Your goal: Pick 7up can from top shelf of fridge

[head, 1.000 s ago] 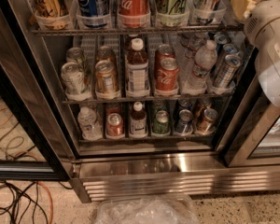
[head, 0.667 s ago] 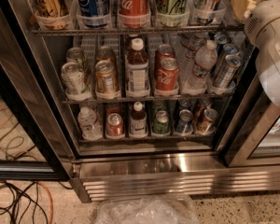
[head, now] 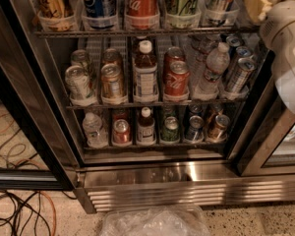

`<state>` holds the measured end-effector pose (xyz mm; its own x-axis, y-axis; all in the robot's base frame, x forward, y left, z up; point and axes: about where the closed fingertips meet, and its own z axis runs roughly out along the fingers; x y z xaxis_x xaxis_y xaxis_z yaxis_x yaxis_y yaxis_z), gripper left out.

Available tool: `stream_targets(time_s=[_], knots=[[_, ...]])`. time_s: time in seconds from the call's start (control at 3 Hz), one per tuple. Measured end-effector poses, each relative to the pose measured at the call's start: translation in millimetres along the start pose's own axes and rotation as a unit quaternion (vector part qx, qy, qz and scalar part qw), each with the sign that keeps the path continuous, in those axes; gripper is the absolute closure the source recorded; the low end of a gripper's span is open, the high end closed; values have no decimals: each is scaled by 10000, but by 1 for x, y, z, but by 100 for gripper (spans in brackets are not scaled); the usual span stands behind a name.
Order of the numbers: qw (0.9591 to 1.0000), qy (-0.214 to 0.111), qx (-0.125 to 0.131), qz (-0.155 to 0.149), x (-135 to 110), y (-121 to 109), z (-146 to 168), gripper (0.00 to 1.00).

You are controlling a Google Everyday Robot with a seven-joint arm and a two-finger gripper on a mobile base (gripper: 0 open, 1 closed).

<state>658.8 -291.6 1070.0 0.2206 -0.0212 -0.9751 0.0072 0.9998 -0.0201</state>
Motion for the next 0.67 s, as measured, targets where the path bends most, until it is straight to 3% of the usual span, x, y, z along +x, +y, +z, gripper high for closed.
stream_targets(time_s=[0.67], knots=[[9998,-67,-65,-155,-1,3,-2,100]])
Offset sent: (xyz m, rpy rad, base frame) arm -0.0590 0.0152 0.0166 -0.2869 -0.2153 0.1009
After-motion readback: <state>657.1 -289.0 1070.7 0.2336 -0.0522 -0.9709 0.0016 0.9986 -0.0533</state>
